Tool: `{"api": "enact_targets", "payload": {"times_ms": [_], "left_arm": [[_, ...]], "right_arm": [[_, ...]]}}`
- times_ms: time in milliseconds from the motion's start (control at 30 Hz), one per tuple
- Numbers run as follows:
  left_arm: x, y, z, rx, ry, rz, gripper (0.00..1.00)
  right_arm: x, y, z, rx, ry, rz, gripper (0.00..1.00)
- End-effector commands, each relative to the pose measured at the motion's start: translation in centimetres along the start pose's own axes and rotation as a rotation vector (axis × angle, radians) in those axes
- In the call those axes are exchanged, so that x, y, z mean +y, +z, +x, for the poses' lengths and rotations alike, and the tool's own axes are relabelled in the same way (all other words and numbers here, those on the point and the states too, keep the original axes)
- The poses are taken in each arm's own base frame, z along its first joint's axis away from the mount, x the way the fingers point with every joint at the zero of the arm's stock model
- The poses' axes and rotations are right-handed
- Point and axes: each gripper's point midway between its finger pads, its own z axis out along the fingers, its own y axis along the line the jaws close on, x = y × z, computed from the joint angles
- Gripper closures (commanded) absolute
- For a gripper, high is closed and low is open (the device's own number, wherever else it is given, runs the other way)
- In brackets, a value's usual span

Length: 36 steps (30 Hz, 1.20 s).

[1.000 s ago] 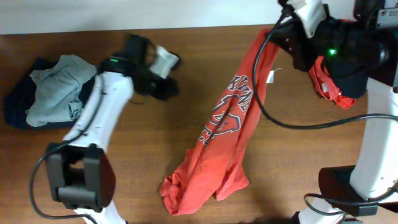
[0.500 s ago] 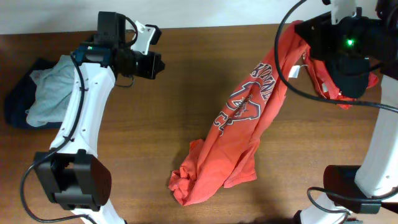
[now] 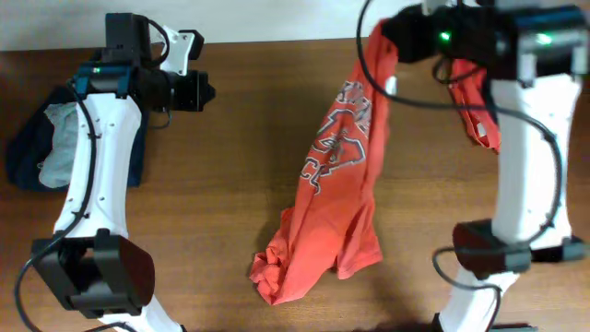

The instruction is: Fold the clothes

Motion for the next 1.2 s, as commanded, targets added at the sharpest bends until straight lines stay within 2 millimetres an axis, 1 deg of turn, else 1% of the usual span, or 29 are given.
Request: {"api": "enact_targets", "payload": {"times_ms": [0, 133, 267, 300, 333, 367, 400, 433, 500, 600, 667, 700, 733, 767, 833, 900, 967, 1033, 1100, 1167], "left_arm": [[-1.0, -1.7, -0.4, -0.018, 0.017, -0.016, 1.0], [-1.2, -1.6, -0.2, -0.011, 0.018, -0.012, 0.99], [-1.7, -1.4, -0.2, -0.007, 0.027, -0.006, 0.99], [-1.8, -1.3, -0.2, -0.005, 0.03, -0.005, 0.99], [-1.9, -1.2, -0.1, -0.003, 0.032, -0.008, 0.99], [-2.0, -1.1, -0.1, 0.0, 0.036, -0.012, 0.99], [-2.2, -1.0, 0.0, 0.004, 0.041, -0.015, 1.0], [-2.4, -0.9, 0.0, 0.008, 0.046, -0.019, 0.99], [-2.6, -0.6, 0.2, 0.02, 0.057, -0.04, 0.99], [-3.2, -0.2, 0.4, 0.033, 0.077, -0.047, 0.99], [-3.6, -0.2, 0.6, 0.04, 0.081, -0.04, 0.92], [-3.8, -0.2, 0.7, 0.045, 0.081, -0.039, 0.85], [-3.8, -0.4, 1.0, 0.052, 0.077, -0.039, 0.78], [-4.0, -0.6, 1.3, 0.064, 0.072, -0.038, 0.67], [-4.2, -1.1, 1.9, 0.084, 0.063, -0.038, 0.54], [-4.5, -1.7, 2.5, 0.099, 0.056, -0.037, 0.42], [-4.9, -2.6, 2.9, 0.103, 0.054, -0.036, 0.33], [-5.4, -3.6, 3.1, 0.096, 0.057, -0.038, 0.21], [-5.7, -4.8, 3.2, 0.083, 0.064, -0.054, 0.17], [-6.2, -6.0, 3.3, 0.067, 0.071, -0.058, 0.16]], "right_arm": [[-4.4, 2.1, -0.5, -0.014, 0.11, 0.137, 0.96], [-9.1, 4.1, -0.6, -0.032, 0.178, 0.24, 0.96], [-13.5, 5.5, 0.8, -0.003, 0.242, 0.332, 0.96], [-14.2, 5.6, 1.2, 0.006, 0.254, 0.339, 0.93], [-14.8, 5.6, 1.6, 0.017, 0.266, 0.346, 0.7], [-15.2, 5.5, 2.0, 0.026, 0.277, 0.345, 0.34], [-15.4, 5.3, 2.3, 0.035, 0.288, 0.34, 0.11], [-15.5, 5.0, 2.5, 0.042, 0.298, 0.331, 0.02], [-15.2, 4.1, 2.6, 0.042, 0.313, 0.301, 0.01], [-14.2, 2.4, 2.6, 0.039, 0.33, 0.257, 0.01], [-13.4, 1.1, 2.8, 0.047, 0.339, 0.242, 0.01], [-12.9, 0.5, 3.0, 0.055, 0.345, 0.236, 0.01], [-12.3, -0.1, 3.2, 0.062, 0.351, 0.226, 0.01], [-11.4, -1.0, 3.6, 0.075, 0.359, 0.203, 0.01], [-10.0, -2.0, 4.1, 0.096, 0.372, 0.172, 0.01], [-8.9, -3.1, 5.1, 0.134, 0.38, 0.158, 0.01], [-7.6, -4.0, 6.4, 0.19, 0.326, 0.124, 0.01], [-6.9, -4.7, 7.3, 0.227, 0.3, 0.113, 0.01], [-6.3, -5.5, 7.2, 0.214, 0.318, 0.112, 0.01], [-5.2, -6.7, 6.7, 0.182, 0.316, 0.099, 0.01]]}}
